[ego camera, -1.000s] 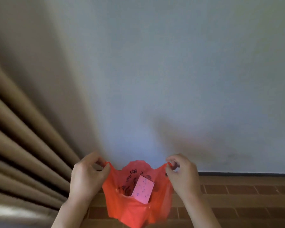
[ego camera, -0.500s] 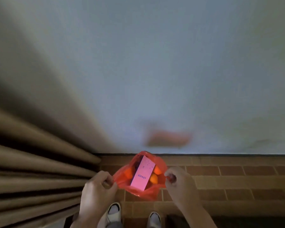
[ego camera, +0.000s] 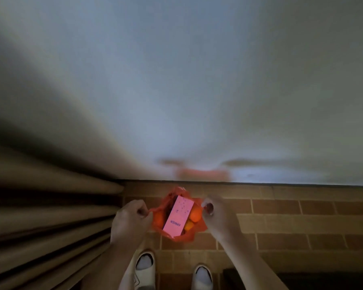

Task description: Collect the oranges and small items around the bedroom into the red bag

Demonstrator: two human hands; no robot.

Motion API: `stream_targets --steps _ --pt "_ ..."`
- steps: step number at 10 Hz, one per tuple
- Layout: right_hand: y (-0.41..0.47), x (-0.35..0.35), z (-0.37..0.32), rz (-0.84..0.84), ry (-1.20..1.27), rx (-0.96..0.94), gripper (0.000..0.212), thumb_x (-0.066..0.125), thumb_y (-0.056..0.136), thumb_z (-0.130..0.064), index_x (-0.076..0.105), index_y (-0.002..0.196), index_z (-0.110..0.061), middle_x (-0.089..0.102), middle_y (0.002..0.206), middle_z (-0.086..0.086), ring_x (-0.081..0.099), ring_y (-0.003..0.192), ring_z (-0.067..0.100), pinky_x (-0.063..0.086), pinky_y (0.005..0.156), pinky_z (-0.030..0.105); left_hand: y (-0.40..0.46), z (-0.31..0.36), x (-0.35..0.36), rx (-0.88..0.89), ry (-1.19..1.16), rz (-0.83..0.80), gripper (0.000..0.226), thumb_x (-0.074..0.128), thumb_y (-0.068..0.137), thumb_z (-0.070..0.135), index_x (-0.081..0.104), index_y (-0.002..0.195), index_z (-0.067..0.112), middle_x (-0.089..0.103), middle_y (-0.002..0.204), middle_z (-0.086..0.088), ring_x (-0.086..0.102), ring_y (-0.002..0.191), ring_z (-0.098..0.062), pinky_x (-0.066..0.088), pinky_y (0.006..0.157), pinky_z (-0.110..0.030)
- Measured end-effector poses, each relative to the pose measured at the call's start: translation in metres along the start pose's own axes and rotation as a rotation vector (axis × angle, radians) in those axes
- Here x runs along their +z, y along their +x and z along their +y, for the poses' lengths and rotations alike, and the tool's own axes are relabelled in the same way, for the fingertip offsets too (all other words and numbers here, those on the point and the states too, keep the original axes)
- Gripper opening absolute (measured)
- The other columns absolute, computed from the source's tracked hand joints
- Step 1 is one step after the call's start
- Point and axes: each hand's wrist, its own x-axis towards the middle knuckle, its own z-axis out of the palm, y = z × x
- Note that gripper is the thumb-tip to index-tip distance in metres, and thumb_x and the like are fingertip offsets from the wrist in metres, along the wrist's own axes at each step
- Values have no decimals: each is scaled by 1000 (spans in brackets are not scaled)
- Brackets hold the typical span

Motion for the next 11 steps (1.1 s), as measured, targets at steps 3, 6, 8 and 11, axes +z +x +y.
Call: stream_targets --steps 3,6,8,11 --pt "41 81 41 -71 6 60 23 67 95 -15 64 85 -35 64 93 -17 61 75 2 49 63 18 32 -48 67 -58 77 -91 27 75 90 27 56 71 25 60 71 9 59 63 -5 50 58 -29" --pt "99 108 39 -71 25 68 13 65 96 -12 71 95 -23 69 104 -8 65 86 9 49 68 14 88 -31 110 -76 96 -122 26 70 89 23 54 69 22 58 70 6 54 63 -9 30 51 -24" --pt "115 116 42 -111 70 73 16 66 95 -13 74 105 -23 70 108 -7 66 89 8 56 72 21 113 -29 141 10 25 -205 23 71 90 29 58 72 31 65 82 10 63 78 -12 41 60 -25" --pt "70 80 51 -98 236 159 20 66 94 -8 72 109 -20 70 102 -8 66 85 4 55 76 18 68 -30 117 -14 -52 -180 17 70 95 32 64 80 30 66 82 15 62 79 -2 47 64 -24"
